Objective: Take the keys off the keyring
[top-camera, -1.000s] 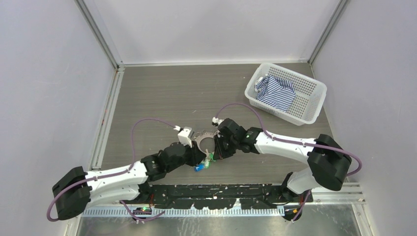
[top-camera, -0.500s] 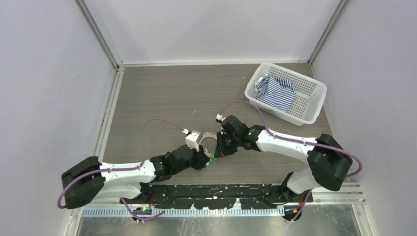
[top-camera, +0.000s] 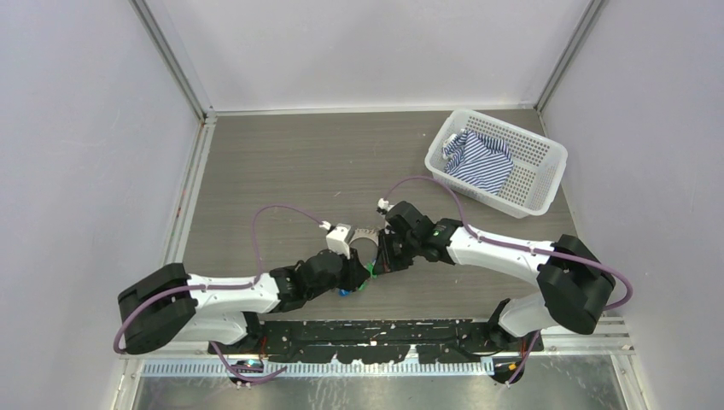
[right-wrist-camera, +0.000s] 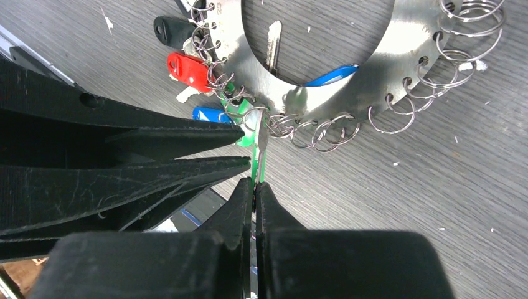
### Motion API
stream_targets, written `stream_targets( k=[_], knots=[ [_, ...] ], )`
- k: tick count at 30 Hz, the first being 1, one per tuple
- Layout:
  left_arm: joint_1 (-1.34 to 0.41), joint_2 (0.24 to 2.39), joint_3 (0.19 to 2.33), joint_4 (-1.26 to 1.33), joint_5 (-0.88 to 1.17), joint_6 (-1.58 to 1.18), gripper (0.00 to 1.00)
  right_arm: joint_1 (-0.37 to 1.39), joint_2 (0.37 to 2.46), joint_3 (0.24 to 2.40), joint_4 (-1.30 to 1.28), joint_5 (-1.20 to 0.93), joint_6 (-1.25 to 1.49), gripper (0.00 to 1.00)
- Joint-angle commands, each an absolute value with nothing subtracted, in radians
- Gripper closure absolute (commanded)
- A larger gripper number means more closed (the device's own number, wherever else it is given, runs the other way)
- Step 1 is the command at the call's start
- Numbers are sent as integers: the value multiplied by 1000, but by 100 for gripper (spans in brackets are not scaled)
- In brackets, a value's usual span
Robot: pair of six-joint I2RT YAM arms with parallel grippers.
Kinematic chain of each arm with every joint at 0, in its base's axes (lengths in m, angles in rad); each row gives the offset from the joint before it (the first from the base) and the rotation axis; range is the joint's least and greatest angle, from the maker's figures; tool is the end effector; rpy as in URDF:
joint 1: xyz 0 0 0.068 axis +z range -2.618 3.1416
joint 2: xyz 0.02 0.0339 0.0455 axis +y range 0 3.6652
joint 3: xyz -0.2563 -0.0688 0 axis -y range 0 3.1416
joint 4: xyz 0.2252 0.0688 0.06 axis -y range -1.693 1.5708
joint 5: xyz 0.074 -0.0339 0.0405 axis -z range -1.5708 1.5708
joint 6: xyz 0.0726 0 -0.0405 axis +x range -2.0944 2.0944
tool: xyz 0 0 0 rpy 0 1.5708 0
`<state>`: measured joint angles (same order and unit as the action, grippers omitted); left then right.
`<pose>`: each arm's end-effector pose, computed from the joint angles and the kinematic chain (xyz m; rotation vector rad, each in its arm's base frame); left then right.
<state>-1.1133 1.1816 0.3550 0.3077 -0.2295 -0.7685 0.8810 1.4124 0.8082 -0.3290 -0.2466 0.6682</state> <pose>0.1231 -0.2126 0.1539 0.2324 2.1930 -0.8828 0.1677 0.2311 0.1720 -0.3998 2.6946 0.8694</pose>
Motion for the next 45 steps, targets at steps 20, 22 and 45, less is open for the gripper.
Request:
stream_targets(
  k=[20, 22, 45],
  knots=[
    [-1118, 1277, 388, 430, -312, -764, 79, 851, 1400, 778, -297, -248, 737, 99],
    [-1117, 1279, 397, 425, -305, -753, 79, 851, 1403, 775, -296, -247, 739, 99],
    [-1117, 1161, 300, 445, -319, -804, 77, 849, 1416, 839, -333, -260, 770, 99]
  ],
)
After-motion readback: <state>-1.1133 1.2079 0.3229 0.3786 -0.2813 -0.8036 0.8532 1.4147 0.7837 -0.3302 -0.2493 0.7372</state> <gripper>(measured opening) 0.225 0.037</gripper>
